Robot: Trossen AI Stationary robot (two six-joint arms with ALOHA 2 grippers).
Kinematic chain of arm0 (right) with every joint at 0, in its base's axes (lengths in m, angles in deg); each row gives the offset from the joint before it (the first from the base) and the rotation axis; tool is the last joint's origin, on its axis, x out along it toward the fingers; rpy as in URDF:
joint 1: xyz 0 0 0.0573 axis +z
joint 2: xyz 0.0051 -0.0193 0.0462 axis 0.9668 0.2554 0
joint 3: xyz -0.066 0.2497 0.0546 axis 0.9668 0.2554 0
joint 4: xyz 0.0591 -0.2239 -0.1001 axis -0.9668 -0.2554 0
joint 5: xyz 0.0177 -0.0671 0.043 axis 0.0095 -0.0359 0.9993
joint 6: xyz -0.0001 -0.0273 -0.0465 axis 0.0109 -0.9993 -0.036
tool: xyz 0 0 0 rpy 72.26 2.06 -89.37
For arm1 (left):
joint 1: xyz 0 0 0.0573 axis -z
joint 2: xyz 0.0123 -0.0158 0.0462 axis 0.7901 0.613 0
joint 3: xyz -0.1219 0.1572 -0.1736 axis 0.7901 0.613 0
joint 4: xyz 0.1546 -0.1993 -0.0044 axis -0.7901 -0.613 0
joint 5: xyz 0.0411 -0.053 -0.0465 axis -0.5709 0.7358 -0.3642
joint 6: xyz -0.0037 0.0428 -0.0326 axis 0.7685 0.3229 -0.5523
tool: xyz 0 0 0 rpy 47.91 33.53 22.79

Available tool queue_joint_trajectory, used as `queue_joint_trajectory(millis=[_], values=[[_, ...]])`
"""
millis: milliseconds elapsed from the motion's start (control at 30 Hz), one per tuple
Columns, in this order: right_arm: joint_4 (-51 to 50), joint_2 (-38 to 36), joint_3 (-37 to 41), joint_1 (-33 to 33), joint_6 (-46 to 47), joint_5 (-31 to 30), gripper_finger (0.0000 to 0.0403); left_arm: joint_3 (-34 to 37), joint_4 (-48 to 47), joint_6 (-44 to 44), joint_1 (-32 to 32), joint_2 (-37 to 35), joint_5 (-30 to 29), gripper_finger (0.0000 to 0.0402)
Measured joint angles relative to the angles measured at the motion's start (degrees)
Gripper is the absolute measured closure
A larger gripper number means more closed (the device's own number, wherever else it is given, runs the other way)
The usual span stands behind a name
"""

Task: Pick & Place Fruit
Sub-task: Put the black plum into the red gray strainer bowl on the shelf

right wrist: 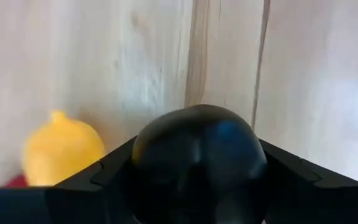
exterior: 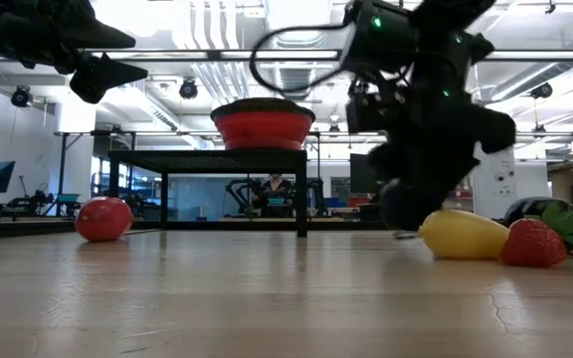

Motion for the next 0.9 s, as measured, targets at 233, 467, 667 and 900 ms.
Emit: queue_joint_trajectory(millis=[233, 467, 667, 900], values=[[-4.31, -0.24, -8.87, -0.75, -4.79, 0.04, 0.0148, 0.00, 0.00, 0.00, -0.01, 0.00, 0.01, 0.0090], [-9.12, -0.24, -21.91, -5.39, -11.81, 0.00, 0.0157, 0.01, 0.01, 0.01, 0.00, 0.00, 0.01, 0.0090], [-11.10, -0.24, -33.97, -11.65, -15.24, -0.02, 0.0157, 0.00, 0.01, -0.02, -0.01, 0.00, 0.01, 0.0090], [-8.53, -0.24, -43.38, -19.04, -15.65, 0.00, 0.0144, 0.01, 0.01, 0.00, 0.00, 0.00, 0.01, 0.0090]])
